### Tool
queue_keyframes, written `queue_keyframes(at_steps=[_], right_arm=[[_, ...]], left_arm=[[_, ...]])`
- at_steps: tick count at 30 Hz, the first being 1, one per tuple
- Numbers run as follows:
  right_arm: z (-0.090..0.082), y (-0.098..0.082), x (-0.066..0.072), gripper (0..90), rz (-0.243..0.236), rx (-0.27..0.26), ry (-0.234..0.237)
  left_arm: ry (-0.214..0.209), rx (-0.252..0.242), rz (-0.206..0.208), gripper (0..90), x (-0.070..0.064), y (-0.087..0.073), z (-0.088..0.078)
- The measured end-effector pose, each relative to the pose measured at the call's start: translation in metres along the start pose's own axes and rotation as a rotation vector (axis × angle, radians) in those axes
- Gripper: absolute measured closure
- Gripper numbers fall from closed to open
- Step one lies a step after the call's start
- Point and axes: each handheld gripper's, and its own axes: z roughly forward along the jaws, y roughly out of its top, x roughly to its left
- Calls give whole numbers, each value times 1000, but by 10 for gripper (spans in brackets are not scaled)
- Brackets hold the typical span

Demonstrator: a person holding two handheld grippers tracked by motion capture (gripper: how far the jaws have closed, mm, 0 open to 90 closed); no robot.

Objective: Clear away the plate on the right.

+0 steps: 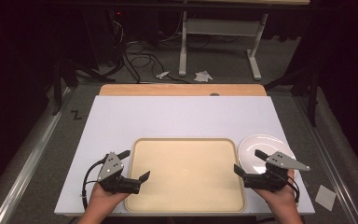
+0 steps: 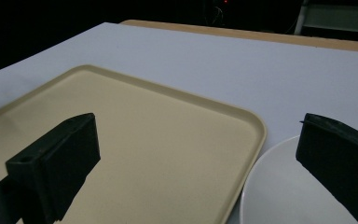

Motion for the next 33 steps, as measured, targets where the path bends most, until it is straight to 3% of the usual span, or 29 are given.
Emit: queue_keyframes(at_steps=[19,33], right_arm=[[0,0,-2,1,9,4,-13],[-10,-4,-15,1,51,17,-71]], left_arm=[[4,0,-1,7,1,0,0],[15,-5,-17,7,6,0,1]])
